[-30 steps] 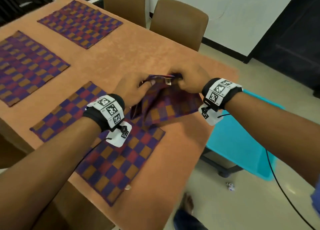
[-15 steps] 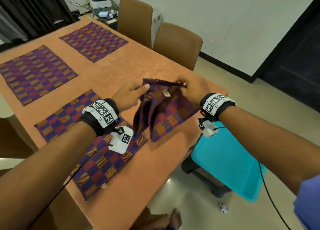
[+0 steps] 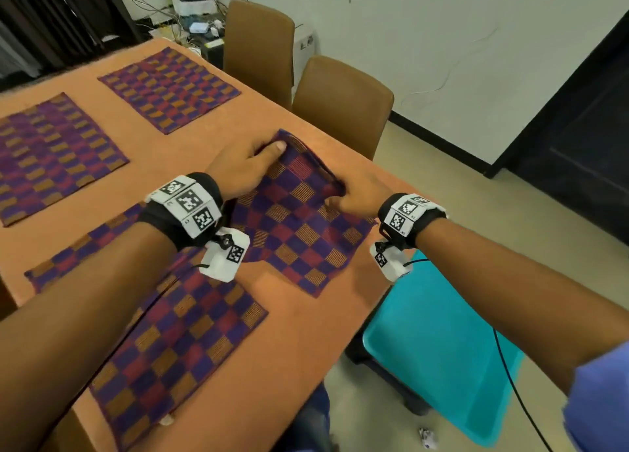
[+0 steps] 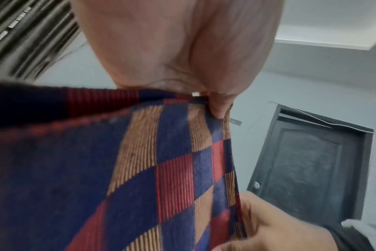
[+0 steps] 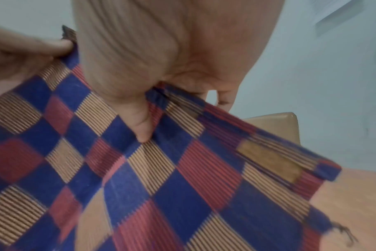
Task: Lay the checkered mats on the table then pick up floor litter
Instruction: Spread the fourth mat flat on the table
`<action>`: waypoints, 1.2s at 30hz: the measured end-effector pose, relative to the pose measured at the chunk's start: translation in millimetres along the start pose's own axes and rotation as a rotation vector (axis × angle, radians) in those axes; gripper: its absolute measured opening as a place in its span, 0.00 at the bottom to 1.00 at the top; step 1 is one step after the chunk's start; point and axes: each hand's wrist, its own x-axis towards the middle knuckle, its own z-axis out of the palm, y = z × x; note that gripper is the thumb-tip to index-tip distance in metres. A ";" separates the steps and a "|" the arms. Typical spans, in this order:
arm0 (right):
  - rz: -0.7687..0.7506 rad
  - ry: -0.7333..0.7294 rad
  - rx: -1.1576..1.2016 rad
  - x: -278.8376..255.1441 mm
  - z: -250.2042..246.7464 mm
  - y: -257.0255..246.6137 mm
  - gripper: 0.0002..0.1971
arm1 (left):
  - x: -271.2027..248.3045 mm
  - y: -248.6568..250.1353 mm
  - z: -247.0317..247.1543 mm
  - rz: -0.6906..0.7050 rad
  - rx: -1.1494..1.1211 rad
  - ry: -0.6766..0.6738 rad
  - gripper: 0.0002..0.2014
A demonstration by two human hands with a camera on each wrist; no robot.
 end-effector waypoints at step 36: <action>-0.173 -0.301 -0.643 305.0 88.1 114.3 0.22 | 82.7 -226.5 -19.7 -0.581 0.595 0.014 0.18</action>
